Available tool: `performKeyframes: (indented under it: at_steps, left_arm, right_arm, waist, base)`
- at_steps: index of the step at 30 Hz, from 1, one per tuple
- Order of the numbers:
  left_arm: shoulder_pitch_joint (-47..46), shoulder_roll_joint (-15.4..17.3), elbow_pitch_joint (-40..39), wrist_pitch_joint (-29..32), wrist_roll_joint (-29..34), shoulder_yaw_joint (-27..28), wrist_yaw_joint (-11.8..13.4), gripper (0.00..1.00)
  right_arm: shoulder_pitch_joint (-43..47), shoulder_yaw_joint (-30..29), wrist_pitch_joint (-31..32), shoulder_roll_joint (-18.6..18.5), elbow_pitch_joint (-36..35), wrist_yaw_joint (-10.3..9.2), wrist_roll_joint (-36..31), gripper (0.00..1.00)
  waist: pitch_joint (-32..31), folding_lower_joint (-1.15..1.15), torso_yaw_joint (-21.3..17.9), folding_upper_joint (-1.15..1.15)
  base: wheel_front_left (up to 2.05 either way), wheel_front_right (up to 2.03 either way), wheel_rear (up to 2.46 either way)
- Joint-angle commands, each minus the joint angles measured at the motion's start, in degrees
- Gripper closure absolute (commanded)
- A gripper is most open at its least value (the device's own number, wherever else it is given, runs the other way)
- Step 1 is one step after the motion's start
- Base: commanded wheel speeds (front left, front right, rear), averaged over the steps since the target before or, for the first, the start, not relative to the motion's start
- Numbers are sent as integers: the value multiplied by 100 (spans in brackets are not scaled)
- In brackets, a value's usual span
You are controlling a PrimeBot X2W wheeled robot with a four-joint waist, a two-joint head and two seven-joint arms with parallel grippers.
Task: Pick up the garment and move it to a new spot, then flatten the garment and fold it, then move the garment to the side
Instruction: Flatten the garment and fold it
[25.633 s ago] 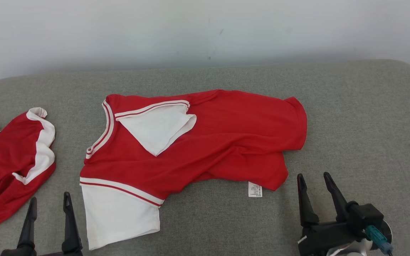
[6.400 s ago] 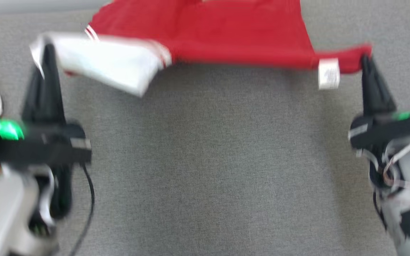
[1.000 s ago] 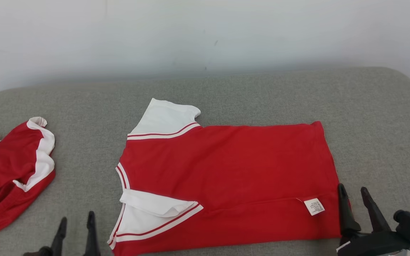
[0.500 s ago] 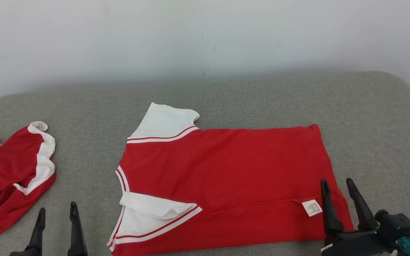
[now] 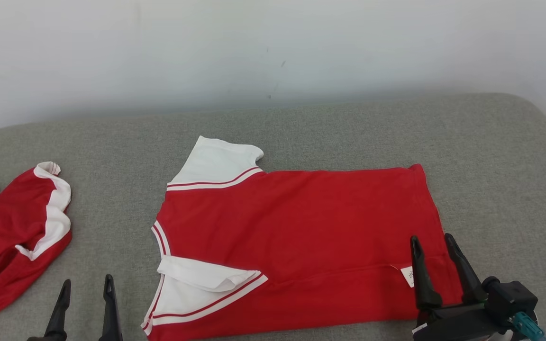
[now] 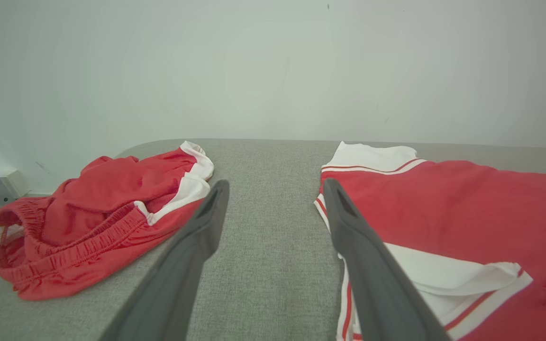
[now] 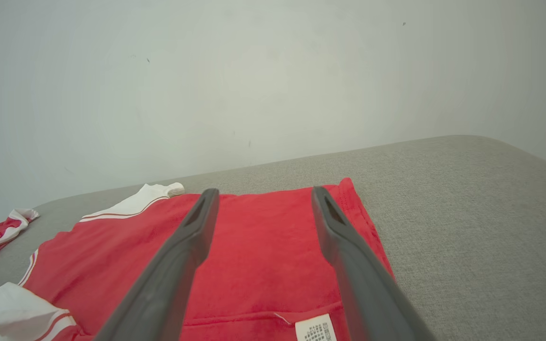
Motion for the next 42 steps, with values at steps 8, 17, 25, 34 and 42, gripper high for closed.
performKeyframes:
  at_steps: [8, 17, 25, 34, 42]
  left_arm:
    - [121, -147, -41, -19, 199, 138, -134, 0]
    - [194, -219, -96, -18, 318, 308, -248, 0]
    - [-14, -150, 17, -18, 419, 352, -326, 0]
    - [-1352, 541, 470, 25, 238, -2, -453, 0]
    - [-3218, 1419, 1149, 604, -585, -902, -454, 0]
  right_arm:
    - [61, 16, -25, 81, 52, -14, -104, 0]
    - [72, 50, -25, 105, 137, -14, -165, 0]
    - [-344, 263, -26, -15, 403, -14, -131, 0]
    - [-1643, 269, 124, -269, 1374, -14, -150, 0]
    - [-3019, 342, 246, -456, 2115, -14, -45, 0]
  waist:
    - [-12, 0, 46, 0]
    - [-9, 0, 64, 0]
    - [139, 0, -52, 0]
    - [670, 0, -244, 0]
    - [1455, 0, -540, 0]
  base:
    - [0, 0, 0]
    - [0, 0, 0]
    - [0, 0, 0]
    - [0, 0, 0]
    - [0, 0, 0]
